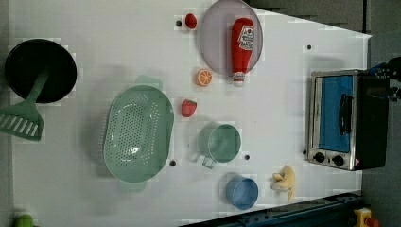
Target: Pick ketchup from plate and place it on table.
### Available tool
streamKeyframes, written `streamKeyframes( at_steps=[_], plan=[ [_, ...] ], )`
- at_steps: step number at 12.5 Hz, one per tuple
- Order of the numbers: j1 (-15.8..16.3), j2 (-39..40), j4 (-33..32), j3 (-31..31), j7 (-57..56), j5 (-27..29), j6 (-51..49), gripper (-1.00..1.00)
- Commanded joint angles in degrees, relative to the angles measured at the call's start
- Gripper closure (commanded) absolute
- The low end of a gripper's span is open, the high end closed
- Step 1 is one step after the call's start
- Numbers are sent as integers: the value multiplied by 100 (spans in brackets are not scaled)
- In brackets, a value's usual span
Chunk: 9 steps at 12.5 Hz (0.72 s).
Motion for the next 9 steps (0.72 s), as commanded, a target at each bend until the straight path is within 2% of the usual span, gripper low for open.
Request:
streamKeyframes(
  at_steps=[1, 3, 9],
  plan=[
    [-574, -1070, -328, 330, 471, 256, -1000, -58],
    [-563, -1004, -332, 352, 457, 257, -986, -99],
    [-536, -263, -331, 508, -193, 257, -564, -100]
  ],
)
